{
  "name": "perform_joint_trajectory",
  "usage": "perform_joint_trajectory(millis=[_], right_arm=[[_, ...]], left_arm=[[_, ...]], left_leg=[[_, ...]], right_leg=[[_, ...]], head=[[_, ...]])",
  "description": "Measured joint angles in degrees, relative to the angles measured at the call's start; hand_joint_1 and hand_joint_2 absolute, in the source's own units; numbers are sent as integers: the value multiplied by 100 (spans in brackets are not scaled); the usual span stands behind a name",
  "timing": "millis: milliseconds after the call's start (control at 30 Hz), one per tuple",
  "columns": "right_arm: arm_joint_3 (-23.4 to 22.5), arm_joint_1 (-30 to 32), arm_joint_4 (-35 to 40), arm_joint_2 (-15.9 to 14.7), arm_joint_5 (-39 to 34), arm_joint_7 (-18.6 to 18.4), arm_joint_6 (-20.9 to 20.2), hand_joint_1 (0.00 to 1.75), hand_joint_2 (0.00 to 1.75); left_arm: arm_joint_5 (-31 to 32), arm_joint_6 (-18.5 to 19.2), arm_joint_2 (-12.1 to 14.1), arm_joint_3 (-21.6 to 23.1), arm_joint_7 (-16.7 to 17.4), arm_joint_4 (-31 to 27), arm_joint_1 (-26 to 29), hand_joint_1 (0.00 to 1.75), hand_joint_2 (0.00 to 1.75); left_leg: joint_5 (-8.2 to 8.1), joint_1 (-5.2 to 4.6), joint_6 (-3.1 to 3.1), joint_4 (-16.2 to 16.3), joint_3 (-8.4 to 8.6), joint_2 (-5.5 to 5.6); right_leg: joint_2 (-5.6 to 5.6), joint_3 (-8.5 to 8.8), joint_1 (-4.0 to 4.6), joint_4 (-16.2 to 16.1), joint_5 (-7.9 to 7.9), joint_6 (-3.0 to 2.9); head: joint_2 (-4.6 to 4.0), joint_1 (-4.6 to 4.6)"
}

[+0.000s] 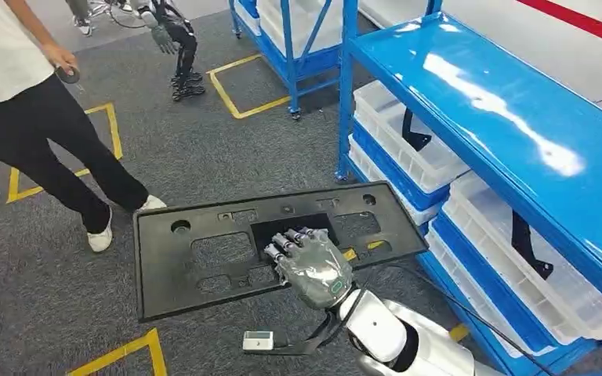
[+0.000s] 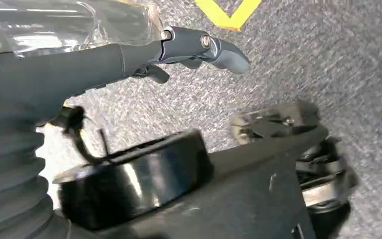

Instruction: Take the parts from the cabinet and place them on the table.

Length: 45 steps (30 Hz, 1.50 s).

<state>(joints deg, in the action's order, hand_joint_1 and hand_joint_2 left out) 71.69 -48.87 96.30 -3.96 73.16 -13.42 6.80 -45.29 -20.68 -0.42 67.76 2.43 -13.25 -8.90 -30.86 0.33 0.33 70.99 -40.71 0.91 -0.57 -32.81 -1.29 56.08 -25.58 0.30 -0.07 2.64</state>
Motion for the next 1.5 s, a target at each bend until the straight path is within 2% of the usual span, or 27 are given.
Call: perform_joint_trajectory(millis=[67,133,167,200,233,333,367,433,533,600,667,700,733,867,933,1000,1067,1100,1167,1200,1233,1267,1367,1400,1433,1467,1500], right_arm=[[2,20,2,-2,7,11,0,175,175],[2,18,20,-2,11,17,0,175,175],[0,16,39,0,17,15,-2,175,175],[0,10,50,2,33,15,0,175,175],[0,10,52,-2,48,15,0,175,175],[0,32,59,-13,59,-2,0,175,175],[0,38,61,-13,59,-2,0,175,175],[0,60,74,-28,63,-11,9,175,175],[0,123,81,-74,66,-11,9,175,175],[2,184,81,-85,63,-11,7,175,175],[2,198,83,-90,59,-11,7,175,175],[2,199,83,-92,59,-11,2,175,175],[2,213,81,-107,55,-9,-2,175,175],[2,225,94,-105,50,-11,-2,175,175],[0,229,96,-103,41,-37,-2,175,175],[-2,221,98,-105,33,-39,-2,175,175],[-2,230,96,-107,0,-46,-7,175,175],[-2,229,96,-107,-2,-50,-9,175,175],[-4,227,101,-107,-4,-66,-9,175,175],[-4,227,114,-107,-4,-70,-9,175,175],[-7,226,122,-107,-4,-70,-11,175,175],[-11,226,131,-107,-7,-72,-11,175,175],[-11,238,142,-107,-13,-92,-33,175,175],[-19,245,146,-113,-13,-101,-41,175,175],[-17,250,146,-127,-22,-105,-44,175,175],[-18,253,170,-129,-20,-105,-42,175,175],[-17,254,173,-144,-24,-105,-44,175,175]], left_arm=[[11,-4,0,-2,0,0,-32,0,175],[33,6,0,0,13,0,-31,0,175],[33,18,0,0,28,0,-20,0,175],[53,33,2,2,33,0,-24,0,175],[61,63,2,2,39,0,-57,0,175],[70,72,13,2,81,2,-66,0,175],[68,72,24,2,100,2,-51,0,175],[74,76,33,2,107,2,-36,0,175],[90,85,24,2,107,2,-69,0,175],[90,85,20,2,114,2,-51,0,175],[101,70,22,2,122,2,-40,0,175],[107,59,22,2,122,2,-36,0,175],[103,41,35,2,122,4,-40,0,175],[114,46,35,4,140,4,20,0,175],[125,46,42,4,133,7,10,0,175],[136,63,35,4,103,7,-21,0,175],[173,63,15,4,105,4,-66,0,175],[195,57,4,4,109,4,-69,0,175],[203,44,-6,11,142,4,-39,0,175],[205,42,-11,18,160,4,-9,0,175],[212,46,-13,33,160,4,10,0,175],[218,48,-15,46,190,4,3,0,175],[260,63,-11,87,223,7,27,0,175],[267,63,-11,87,234,7,36,0,175],[271,63,-15,92,245,7,29,0,175],[277,63,-13,96,275,7,13,0,175],[289,61,-15,107,297,7,9,0,175]], left_leg=[[-1,16,-13,331,-182,-8],[429,14,17,-433,209,-64],[702,-6,63,-1053,518,-186],[829,-55,118,-1529,750,-443],[760,-137,131,-1641,784,-509],[786,-169,194,-1645,725,-314],[842,-117,257,-1733,806,-252],[872,-91,304,-1767,833,-163],[867,-89,335,-1762,836,50],[861,-72,328,-1755,850,209],[823,-25,273,-1702,862,376],[775,-6,216,-1632,850,445],[744,-37,169,-1579,791,494],[755,11,116,-1572,730,626],[531,-14,60,-1184,579,177],[92,8,19,-216,116,4],[-86,11,27,454,-215,-18],[3,5,51,365,-174,-23],[434,-36,134,-493,274,-75],[687,-87,196,-1100,592,-214],[717,-189,260,-1517,777,-646],[705,-253,272,-1572,785,-651],[725,-275,303,-1607,749,-427],[803,-185,334,-1724,841,-340],[819,-191,344,-1757,872,-264],[828,-172,381,-1755,881,-206],[822,-166,389,-1756,885,-124]], right_leg=[[-139,18,3,0,-17,-3],[-247,62,8,0,-46,8],[-298,90,8,-1,-64,23],[-344,111,11,-8,-76,39],[-392,105,47,-5,-94,69],[-575,133,28,-42,-103,142],[-543,140,28,-26,-140,197],[-124,-15,12,377,-435,192],[50,-688,12,1734,-965,211],[51,-716,1,1646,-732,228],[111,-273,-39,642,-159,271],[311,-52,-95,120,12,311],[478,-22,-64,125,-73,315],[221,-47,-35,121,-36,139],[119,-32,-38,111,-44,63],[-11,-23,-7,111,-59,26],[-164,-9,22,111,-78,7],[-224,5,35,111,-90,7],[-338,45,50,111,-118,6],[-388,74,50,108,-132,10],[-430,86,52,98,-139,15],[-476,75,77,93,-149,46],[-687,122,67,49,-166,108],[-652,123,82,104,-241,153],[-290,96,57,262,-333,164],[-74,-67,56,636,-554,156],[22,-290,63,1098,-781,163]], head=[[0,0],[0,-2],[0,-2],[0,-2],[0,0],[0,-2],[0,-7],[0,-9],[0,-7],[0,-7],[0,-7],[0,-9],[0,-13],[0,-6],[0,-2],[0,-2],[0,-2],[0,-2],[0,-2],[0,-2],[0,-2],[0,-2],[0,-2],[0,-5],[-2,-4],[0,-9],[0,-7]])
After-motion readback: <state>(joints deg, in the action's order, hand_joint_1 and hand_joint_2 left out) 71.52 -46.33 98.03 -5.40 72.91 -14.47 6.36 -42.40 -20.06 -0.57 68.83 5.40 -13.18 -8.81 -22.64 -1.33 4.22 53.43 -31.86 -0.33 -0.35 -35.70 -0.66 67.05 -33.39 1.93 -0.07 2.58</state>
